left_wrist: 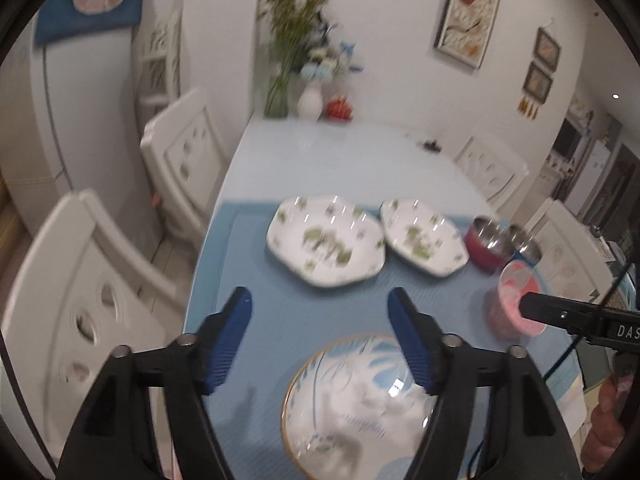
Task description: Organize plates and bowls
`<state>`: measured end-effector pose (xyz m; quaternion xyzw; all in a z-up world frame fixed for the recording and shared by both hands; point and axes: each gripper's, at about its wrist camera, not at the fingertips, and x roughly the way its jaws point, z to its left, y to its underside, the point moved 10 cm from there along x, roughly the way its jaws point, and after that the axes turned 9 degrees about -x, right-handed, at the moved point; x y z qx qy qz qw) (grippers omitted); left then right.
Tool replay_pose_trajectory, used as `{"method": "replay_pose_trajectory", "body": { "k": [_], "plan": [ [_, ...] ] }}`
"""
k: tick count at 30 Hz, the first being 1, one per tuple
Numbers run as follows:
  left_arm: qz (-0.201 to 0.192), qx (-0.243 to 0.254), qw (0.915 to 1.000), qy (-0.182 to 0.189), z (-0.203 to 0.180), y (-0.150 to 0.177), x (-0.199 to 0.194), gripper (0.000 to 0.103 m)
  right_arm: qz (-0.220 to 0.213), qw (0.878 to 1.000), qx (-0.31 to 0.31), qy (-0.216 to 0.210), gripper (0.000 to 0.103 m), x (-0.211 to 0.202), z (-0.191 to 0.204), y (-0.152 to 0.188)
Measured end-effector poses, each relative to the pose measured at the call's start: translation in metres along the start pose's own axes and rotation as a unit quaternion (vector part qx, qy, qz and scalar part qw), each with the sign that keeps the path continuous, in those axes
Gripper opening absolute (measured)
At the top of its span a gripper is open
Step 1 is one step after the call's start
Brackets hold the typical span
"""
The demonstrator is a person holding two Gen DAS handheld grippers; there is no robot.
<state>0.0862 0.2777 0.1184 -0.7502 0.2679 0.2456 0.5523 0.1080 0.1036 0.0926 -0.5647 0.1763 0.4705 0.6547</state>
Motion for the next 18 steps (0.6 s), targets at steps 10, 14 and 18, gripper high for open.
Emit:
{"method": "replay_pose_trajectory", "body": {
  "k": [10,14,18],
  "plan": [
    [0.016,-0.009,0.9997,-0.018,0.004,-0.023,0.041,0.07,0.009,0.999,0.03,0.011,0.075,0.039,-0.016,-0.023],
    [0.048,-0.012,0.998,-0.039,0.014,-0.023,0.079,0.07,0.043,0.998,0.042,0.01,0.071,0.082,-0.022,-0.029],
    [0.081,-0.015,0.9955,-0.048,0.023,-0.019,0.118,0.07,0.072,0.996,0.041,0.018,0.063,0.118,-0.028,-0.033]
  ]
}}
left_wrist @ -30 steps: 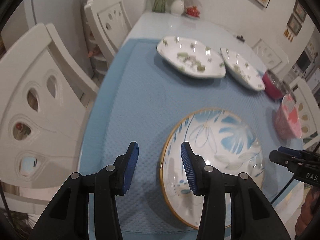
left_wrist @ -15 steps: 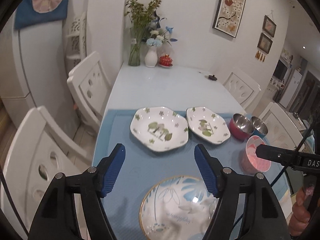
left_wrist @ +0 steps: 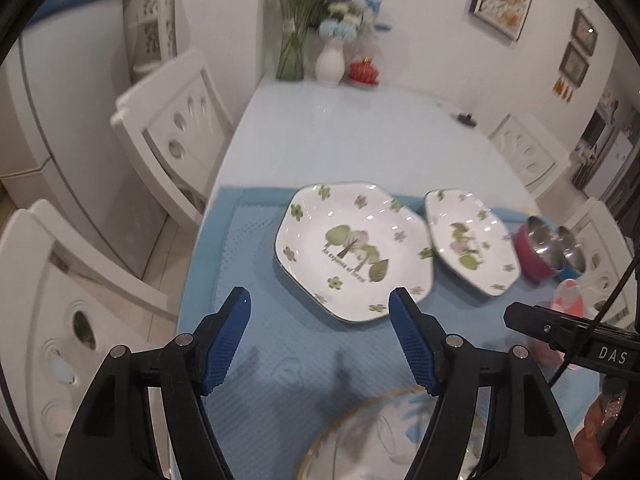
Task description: Organize plates and bowls
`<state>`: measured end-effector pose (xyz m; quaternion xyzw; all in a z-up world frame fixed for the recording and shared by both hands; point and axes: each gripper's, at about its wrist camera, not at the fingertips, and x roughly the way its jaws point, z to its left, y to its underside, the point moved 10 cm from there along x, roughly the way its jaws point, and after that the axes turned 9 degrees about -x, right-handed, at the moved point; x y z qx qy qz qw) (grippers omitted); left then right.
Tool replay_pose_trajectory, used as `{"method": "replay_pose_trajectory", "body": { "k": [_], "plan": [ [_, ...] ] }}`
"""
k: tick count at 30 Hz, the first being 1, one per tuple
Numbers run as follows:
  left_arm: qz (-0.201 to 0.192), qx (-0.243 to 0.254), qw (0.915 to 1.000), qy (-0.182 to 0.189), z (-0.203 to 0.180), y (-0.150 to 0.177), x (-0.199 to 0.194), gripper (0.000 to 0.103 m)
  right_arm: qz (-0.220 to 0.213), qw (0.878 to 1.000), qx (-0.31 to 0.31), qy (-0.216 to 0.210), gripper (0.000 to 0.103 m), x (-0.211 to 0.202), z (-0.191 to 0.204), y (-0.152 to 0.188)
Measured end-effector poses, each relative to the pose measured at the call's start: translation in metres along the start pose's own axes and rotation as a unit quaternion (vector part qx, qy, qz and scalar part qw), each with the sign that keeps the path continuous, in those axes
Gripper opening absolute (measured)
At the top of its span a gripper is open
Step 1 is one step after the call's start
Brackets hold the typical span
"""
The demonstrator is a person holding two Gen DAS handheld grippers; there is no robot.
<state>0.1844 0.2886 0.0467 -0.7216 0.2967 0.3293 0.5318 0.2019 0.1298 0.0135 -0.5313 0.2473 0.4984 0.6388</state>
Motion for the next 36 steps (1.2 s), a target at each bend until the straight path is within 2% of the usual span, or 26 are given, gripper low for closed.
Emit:
{"method": "replay_pose_trajectory", "body": {
  "k": [11,19,24,27,28,30,33,36],
  "plan": [
    [0.037,-0.034,0.9987,-0.009,0.019,-0.015,0.076,0.069,0.052,0.999,-0.008,-0.006,0.057,0.072,-0.007,-0.022],
    [0.06,-0.069,0.9958,-0.001,0.04,-0.022,0.111,0.069,0.073,0.997,-0.001,-0.008,0.055,0.107,-0.014,-0.024],
    [0.063,-0.07,0.9955,0.001,0.044,-0.025,0.122,0.069,0.084,0.996,-0.006,-0.007,0.053,0.118,-0.007,-0.026],
    [0.06,-0.069,0.9958,0.001,0.049,-0.029,0.122,0.069,0.085,0.996,-0.026,-0.004,0.053,0.118,0.01,-0.029],
    [0.059,-0.069,0.9959,0.0,0.051,-0.031,0.123,0.069,0.087,0.995,-0.034,0.019,0.053,0.118,0.013,-0.028],
    [0.055,-0.07,0.996,-0.002,0.057,-0.035,0.123,0.069,0.092,0.994,-0.037,0.04,0.053,0.121,0.017,-0.026],
    [0.05,-0.073,0.996,-0.008,0.067,-0.041,0.123,0.069,0.1,0.994,-0.024,0.034,0.054,0.125,0.026,-0.019],
    [0.048,-0.075,0.996,-0.011,0.074,-0.044,0.124,0.069,0.111,0.993,-0.024,0.009,0.054,0.127,0.045,-0.009]
  ]
}}
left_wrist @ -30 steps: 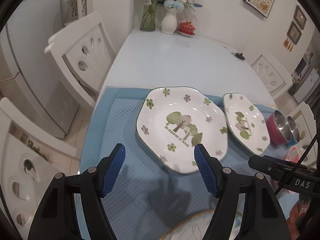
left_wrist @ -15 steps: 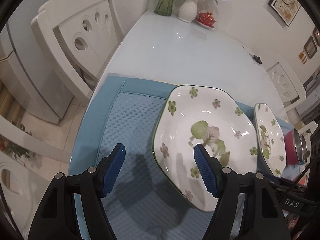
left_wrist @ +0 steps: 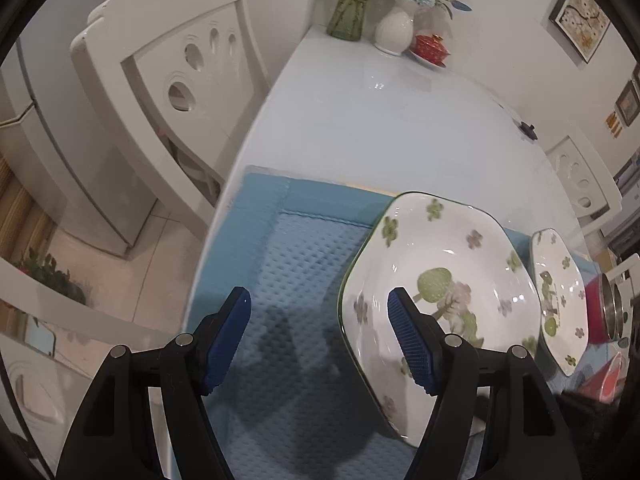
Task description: Organize plates and bowls
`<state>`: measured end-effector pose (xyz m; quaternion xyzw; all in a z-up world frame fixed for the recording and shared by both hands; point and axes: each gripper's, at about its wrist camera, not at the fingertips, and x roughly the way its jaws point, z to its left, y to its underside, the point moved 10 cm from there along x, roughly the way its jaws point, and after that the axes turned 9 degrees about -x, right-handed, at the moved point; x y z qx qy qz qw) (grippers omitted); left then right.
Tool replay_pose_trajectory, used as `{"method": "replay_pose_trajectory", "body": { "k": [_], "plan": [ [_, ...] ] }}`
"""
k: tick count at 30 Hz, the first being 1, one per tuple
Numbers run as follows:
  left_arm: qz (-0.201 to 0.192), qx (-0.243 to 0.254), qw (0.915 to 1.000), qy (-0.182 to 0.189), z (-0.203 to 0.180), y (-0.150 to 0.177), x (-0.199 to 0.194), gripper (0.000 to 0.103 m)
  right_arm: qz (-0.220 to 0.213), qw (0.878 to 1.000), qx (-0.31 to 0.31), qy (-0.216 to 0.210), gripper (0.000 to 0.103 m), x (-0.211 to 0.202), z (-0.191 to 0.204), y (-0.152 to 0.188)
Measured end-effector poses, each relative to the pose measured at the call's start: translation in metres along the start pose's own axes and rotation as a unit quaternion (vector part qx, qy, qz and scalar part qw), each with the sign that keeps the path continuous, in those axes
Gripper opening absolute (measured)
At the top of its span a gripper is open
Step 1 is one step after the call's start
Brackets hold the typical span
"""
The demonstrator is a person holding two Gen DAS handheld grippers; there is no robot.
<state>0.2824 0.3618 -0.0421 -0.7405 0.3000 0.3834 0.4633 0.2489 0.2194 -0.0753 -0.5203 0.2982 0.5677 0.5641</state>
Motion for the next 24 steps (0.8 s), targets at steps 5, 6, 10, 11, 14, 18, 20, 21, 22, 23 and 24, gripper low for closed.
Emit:
{"method": "replay_pose_trajectory", "body": {
  "k": [5,6,10,11,14,18,20,21,22,23,24],
  "plan": [
    [0.006,0.008,0.9999,0.007,-0.001,-0.002,0.005,0.069,-0.001,0.999,0.007,-0.048,0.053,-0.002,0.003,0.008],
    [0.008,0.01,0.9999,0.011,-0.003,-0.002,0.007,0.069,-0.003,0.999,0.021,-0.046,0.053,-0.003,-0.007,0.008],
    [0.021,0.03,0.9988,0.031,-0.015,0.0,0.017,0.069,-0.012,0.997,0.059,-0.039,0.054,-0.003,-0.044,0.0],
    [0.024,0.034,0.9985,0.035,-0.018,0.001,0.019,0.068,-0.013,0.997,0.062,-0.042,0.053,-0.002,-0.047,-0.002],
    [0.039,0.042,0.9969,0.053,-0.026,0.006,0.029,0.052,-0.03,0.996,0.053,-0.06,0.052,-0.001,-0.052,-0.011],
    [0.039,0.041,0.9967,0.058,-0.027,0.005,0.039,0.028,-0.049,0.997,0.02,-0.052,0.036,0.002,-0.047,-0.019],
    [0.034,0.034,0.9965,0.069,-0.026,0.003,0.04,0.025,-0.051,0.998,-0.008,-0.038,0.034,0.004,-0.041,-0.023],
    [0.033,0.034,0.9962,0.074,-0.025,0.003,0.039,0.025,-0.053,0.998,-0.024,-0.03,0.034,0.004,-0.041,-0.025],
    [0.032,0.037,0.9959,0.076,-0.024,0.004,0.038,0.024,-0.056,0.997,-0.042,-0.022,0.034,0.005,-0.038,-0.026],
    [0.029,0.045,0.9956,0.077,-0.024,0.005,0.036,0.024,-0.057,0.996,-0.063,-0.012,0.033,0.006,-0.036,-0.025],
    [0.025,0.056,0.9953,0.074,-0.024,0.007,0.034,0.024,-0.059,0.995,-0.077,-0.006,0.033,0.007,-0.034,-0.028]
  ]
}}
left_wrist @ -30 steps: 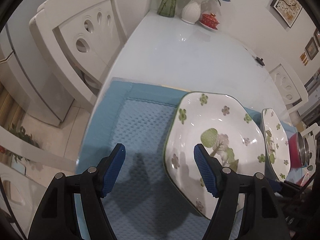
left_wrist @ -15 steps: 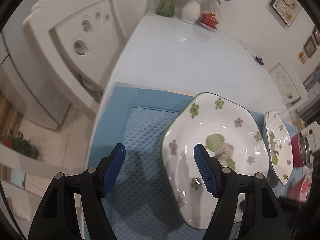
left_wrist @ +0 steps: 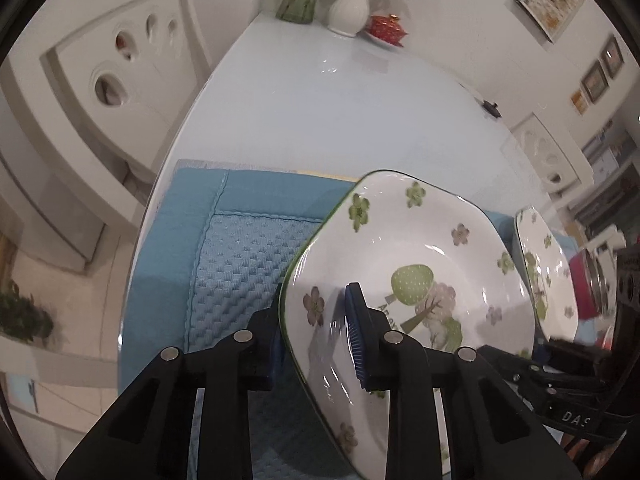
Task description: Organize plates and bowls
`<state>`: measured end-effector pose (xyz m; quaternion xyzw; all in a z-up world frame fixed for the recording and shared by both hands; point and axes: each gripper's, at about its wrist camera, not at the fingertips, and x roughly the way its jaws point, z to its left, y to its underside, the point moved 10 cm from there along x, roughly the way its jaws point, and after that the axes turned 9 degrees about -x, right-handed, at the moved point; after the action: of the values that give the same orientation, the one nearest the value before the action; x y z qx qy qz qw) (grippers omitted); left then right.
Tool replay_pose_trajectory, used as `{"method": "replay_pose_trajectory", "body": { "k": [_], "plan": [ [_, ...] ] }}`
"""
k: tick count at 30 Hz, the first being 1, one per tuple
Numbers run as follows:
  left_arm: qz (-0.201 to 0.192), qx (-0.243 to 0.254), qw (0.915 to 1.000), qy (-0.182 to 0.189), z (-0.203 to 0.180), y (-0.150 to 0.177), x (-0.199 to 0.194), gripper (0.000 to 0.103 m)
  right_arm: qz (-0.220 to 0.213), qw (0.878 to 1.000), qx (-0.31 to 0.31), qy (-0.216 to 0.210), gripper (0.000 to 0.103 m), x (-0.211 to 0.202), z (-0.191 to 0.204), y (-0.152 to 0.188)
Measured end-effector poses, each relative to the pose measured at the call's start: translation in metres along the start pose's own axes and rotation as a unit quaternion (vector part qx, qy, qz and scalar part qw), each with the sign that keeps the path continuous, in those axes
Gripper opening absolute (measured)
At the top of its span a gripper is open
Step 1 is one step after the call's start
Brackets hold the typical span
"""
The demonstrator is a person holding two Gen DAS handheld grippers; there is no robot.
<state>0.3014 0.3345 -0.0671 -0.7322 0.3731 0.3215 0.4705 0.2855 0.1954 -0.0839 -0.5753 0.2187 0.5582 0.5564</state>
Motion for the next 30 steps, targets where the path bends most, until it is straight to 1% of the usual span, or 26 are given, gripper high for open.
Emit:
{"method": "replay_pose_trajectory", "body": {
  "k": [2,4,6,9,12,14,16,18,20,23,26,28,30],
  "plan": [
    [-0.005,0.02,0.9997,-0.008,-0.003,0.004,-0.003,0.024,-0.006,1.0,-0.024,0.001,0.033,-0.003,0.004,0.001],
    [-0.009,0.024,0.9997,0.0,-0.006,0.006,-0.009,0.024,-0.015,0.999,-0.049,0.011,0.033,-0.009,0.004,-0.001],
    [-0.011,0.028,0.9995,0.004,-0.009,0.007,-0.012,0.024,-0.017,0.998,-0.06,0.014,0.033,-0.009,0.002,-0.004],
    [-0.004,0.043,0.999,-0.008,-0.01,0.011,-0.009,0.024,-0.009,0.997,-0.071,0.009,0.033,-0.007,0.0,-0.004],
    [0.003,0.012,0.9999,0.001,0.001,0.009,-0.006,0.023,-0.003,0.997,-0.083,0.006,0.033,-0.004,0.011,0.002],
    [-0.003,-0.01,0.9999,0.0,0.013,0.005,-0.008,0.021,0.0,0.996,-0.087,0.005,0.033,-0.002,0.024,0.006],
    [-0.01,-0.014,0.9998,-0.014,0.024,0.001,-0.012,0.021,0.002,0.997,-0.081,-0.008,0.033,-0.001,0.035,0.011],
    [-0.011,-0.017,0.9996,-0.02,0.031,0.0,-0.015,0.021,0.003,0.997,-0.073,-0.019,0.033,0.003,0.044,0.014],
    [-0.007,-0.013,0.9998,-0.014,0.031,0.0,-0.015,0.021,0.004,0.998,-0.062,-0.022,0.034,0.006,0.043,0.015],
    [-0.007,0.002,0.9997,-0.023,0.028,0.0,-0.012,0.023,0.018,0.998,-0.039,-0.035,0.034,0.006,0.031,0.014],
    [-0.005,-0.01,0.9999,-0.011,0.028,-0.002,-0.007,0.026,0.019,0.999,-0.014,-0.044,0.035,0.009,0.019,0.006],
    [-0.003,-0.015,0.9999,-0.001,0.028,-0.004,-0.003,0.029,0.012,0.998,0.003,-0.053,0.035,0.012,0.014,-0.002],
    [-0.005,-0.01,0.9999,0.002,0.025,-0.007,0.0,0.031,0.001,0.999,0.0,-0.047,0.035,0.014,0.011,-0.01]
  ]
}}
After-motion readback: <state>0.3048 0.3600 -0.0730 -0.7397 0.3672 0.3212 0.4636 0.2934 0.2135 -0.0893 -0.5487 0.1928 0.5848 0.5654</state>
